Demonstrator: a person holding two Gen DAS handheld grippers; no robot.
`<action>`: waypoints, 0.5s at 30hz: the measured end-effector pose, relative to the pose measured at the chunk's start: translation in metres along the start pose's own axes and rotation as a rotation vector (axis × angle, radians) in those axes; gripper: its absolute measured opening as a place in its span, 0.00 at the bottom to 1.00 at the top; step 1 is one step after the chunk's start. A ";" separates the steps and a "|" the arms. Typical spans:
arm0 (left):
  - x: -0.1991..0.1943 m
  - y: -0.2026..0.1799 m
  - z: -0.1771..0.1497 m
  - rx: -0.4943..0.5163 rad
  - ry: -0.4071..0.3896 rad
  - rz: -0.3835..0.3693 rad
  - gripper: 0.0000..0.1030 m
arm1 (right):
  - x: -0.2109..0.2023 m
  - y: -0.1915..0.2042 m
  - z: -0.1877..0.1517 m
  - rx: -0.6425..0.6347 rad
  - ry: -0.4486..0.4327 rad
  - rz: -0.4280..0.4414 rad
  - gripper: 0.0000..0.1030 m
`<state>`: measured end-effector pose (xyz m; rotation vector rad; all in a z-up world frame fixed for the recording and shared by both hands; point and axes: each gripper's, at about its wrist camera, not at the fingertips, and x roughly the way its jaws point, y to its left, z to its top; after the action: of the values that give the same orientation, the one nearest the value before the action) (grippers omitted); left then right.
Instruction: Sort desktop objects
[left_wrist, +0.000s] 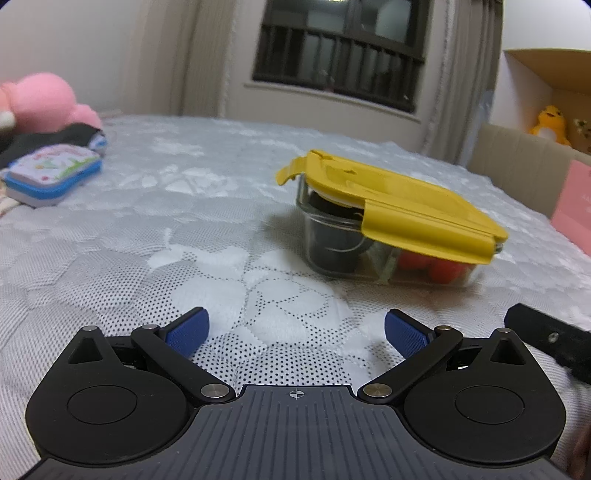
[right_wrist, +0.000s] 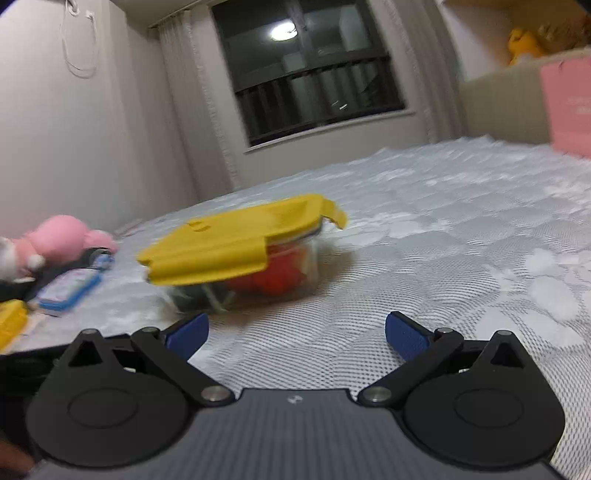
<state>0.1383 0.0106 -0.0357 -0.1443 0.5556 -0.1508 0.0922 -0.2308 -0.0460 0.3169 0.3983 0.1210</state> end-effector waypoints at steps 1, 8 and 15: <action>0.000 0.005 0.004 -0.012 0.001 -0.029 1.00 | -0.001 -0.004 0.005 0.018 0.009 0.019 1.00; 0.007 0.010 0.024 0.020 0.054 0.082 1.00 | 0.018 -0.029 0.029 0.160 0.139 0.102 1.00; 0.005 0.009 0.026 0.002 0.057 0.069 1.00 | 0.021 -0.022 0.025 0.112 0.135 0.044 1.00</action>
<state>0.1580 0.0213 -0.0178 -0.1191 0.6164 -0.0883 0.1223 -0.2545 -0.0392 0.4291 0.5328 0.1636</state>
